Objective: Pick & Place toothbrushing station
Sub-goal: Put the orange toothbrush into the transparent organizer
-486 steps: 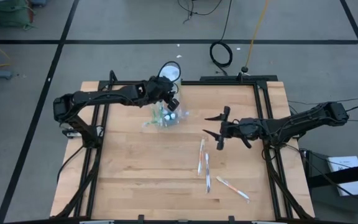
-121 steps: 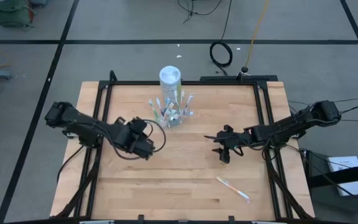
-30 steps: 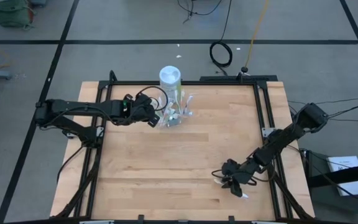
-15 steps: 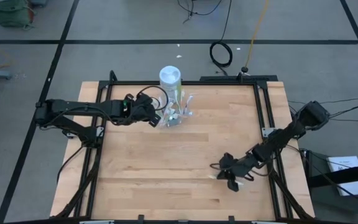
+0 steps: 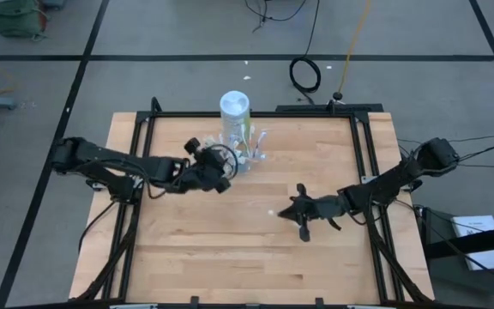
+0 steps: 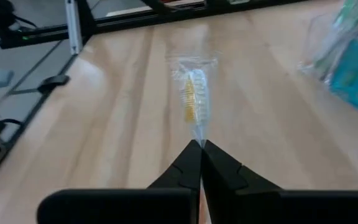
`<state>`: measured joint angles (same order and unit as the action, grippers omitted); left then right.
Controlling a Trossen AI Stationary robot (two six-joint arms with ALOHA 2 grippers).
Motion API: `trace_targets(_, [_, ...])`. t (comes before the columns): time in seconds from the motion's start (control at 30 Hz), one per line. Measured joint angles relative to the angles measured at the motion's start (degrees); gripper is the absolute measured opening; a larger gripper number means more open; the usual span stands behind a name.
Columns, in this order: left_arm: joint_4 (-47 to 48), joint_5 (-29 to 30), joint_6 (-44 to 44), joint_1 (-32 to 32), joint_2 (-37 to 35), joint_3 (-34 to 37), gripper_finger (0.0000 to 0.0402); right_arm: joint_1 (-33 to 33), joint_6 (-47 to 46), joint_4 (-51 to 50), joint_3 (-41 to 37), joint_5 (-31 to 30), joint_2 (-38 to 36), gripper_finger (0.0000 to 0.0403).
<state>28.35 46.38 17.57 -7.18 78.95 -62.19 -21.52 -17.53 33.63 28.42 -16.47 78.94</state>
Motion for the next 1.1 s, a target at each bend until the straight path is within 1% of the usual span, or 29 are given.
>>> trace_targets(0.07, [-6.34,3.43,-6.13,-1.26,2.20,0.00,0.0159,1.06,1.40,0.34,0.00,0.06,0.00,0.0000])
trace_targets(0.1, [-10.18,3.26,-9.72,-1.27,3.32,0.00,0.0159,1.54,1.82,0.54,0.00,0.04,0.00,0.0000])
trace_targets(0.2, [-22.23,0.00,-19.45,-0.04,7.98,0.00,0.0159,2.58,1.92,0.80,0.00,0.04,-0.02,0.0000])
trace_targets(0.27, [-27.00,0.35,-25.91,1.49,10.66,-0.01,0.0159,2.80,2.05,1.35,0.00,0.16,-0.02,0.0000])
trace_targets(0.33, [-31.04,4.03,-30.96,3.05,12.93,0.01,0.0159,2.80,2.19,1.45,0.00,0.22,-0.04,0.0000])
trace_targets(0.4, [-31.19,7.37,-33.44,4.61,13.81,0.00,0.0159,2.80,2.22,1.18,0.00,0.22,-0.04,0.0000])
trace_targets(0.47, [-29.06,7.76,-32.51,5.86,14.15,0.00,0.0159,2.80,2.46,0.82,0.00,0.22,-0.04,0.0000])
trace_targets(0.63, [-18.98,7.92,-24.33,6.84,13.93,0.00,0.0159,2.80,3.91,0.31,0.00,0.23,-0.04,0.0000])
trace_targets(0.83, [-10.38,11.69,-18.72,6.86,13.95,0.00,0.0159,2.80,3.91,-0.07,0.00,0.23,-0.04,0.0000])
trace_targets(0.97, [-5.70,15.36,-14.01,6.89,13.09,0.00,0.0159,2.80,3.93,-0.07,0.00,0.22,-0.04,0.0000])
trace_targets(1.0, [-4.87,15.64,-12.57,6.96,12.86,-0.02,0.0159,2.80,3.91,-0.09,0.00,0.24,-0.04,0.0000])
trace_targets(1.1, [1.67,14.35,-5.22,7.17,11.25,0.00,0.0159,2.80,3.89,-0.23,0.00,0.24,-0.06,0.0000])
